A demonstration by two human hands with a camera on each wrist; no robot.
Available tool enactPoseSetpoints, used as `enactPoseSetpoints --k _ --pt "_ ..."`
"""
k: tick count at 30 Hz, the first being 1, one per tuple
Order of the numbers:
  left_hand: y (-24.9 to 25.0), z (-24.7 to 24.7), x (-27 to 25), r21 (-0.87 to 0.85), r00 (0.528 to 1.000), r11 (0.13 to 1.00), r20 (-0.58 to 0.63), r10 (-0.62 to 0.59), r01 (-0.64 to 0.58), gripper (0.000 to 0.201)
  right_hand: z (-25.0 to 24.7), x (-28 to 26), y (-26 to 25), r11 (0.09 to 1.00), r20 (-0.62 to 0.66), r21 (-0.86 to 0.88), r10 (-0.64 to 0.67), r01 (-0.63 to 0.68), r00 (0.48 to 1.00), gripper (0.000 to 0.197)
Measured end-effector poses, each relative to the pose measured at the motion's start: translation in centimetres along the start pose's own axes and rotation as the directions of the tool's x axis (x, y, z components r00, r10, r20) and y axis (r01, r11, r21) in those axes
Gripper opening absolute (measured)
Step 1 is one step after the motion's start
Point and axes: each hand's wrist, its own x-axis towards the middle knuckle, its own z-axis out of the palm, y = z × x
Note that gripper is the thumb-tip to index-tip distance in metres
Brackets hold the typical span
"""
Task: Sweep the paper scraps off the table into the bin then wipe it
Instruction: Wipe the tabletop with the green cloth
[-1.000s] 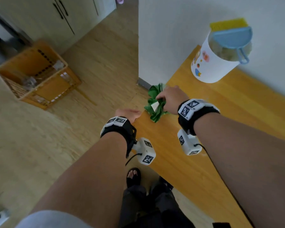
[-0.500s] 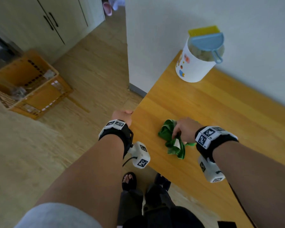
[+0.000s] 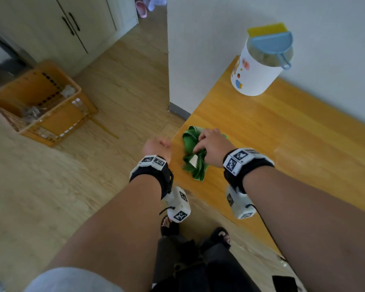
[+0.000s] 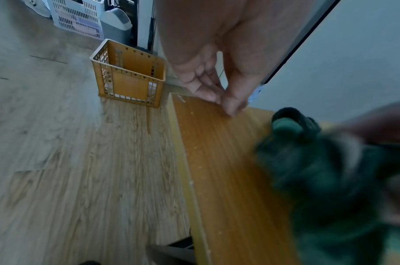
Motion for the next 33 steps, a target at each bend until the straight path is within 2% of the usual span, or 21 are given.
enactPoseSetpoints --k 2,6,9,15,20,25,29,33 --pt "-0.3 -0.1 -0.2 0.012 0.999 1.000 -0.031 -0.021 0.021 0.033 1.1 -0.2 0.5 1.000 0.024 -0.031 -0.004 0.005 1.000 0.050" --pt "0.5 0.8 -1.1 0.015 0.997 1.000 -0.075 -0.014 0.015 0.020 1.6 -1.8 2.3 0.998 0.054 -0.052 -0.033 0.036 0.998 0.050" --pt "2.0 2.7 -2.5 0.010 0.995 1.000 -0.096 -0.018 0.019 0.023 1.9 -3.9 4.2 0.998 0.095 -0.065 -0.019 0.025 0.995 0.048" --pt "4.6 7.1 -5.5 0.022 1.000 1.000 -0.022 -0.012 0.012 0.027 3.2 -8.9 9.1 0.998 0.112 -0.062 0.000 0.007 0.994 0.041" --pt "5.1 9.6 -7.4 0.021 1.000 1.000 -0.028 -0.011 0.012 0.028 4.2 -12.9 12.6 0.998 0.129 -0.067 0.029 -0.021 0.991 0.040" --pt "6.4 11.6 -9.4 -0.041 0.999 0.999 -0.040 0.003 -0.005 0.020 4.2 -16.4 15.7 0.995 0.155 -0.077 0.080 -0.068 0.985 0.034" --pt "7.2 11.3 -9.1 -0.035 0.999 0.999 -0.037 0.018 -0.019 0.024 1.7 -15.4 15.5 0.998 0.185 -0.041 0.045 -0.039 0.982 0.039" --pt "7.9 10.5 -7.3 -0.014 0.999 0.999 -0.021 0.035 -0.036 0.023 -1.8 -11.7 14.3 0.999 0.033 0.051 0.012 -0.014 0.999 0.045"
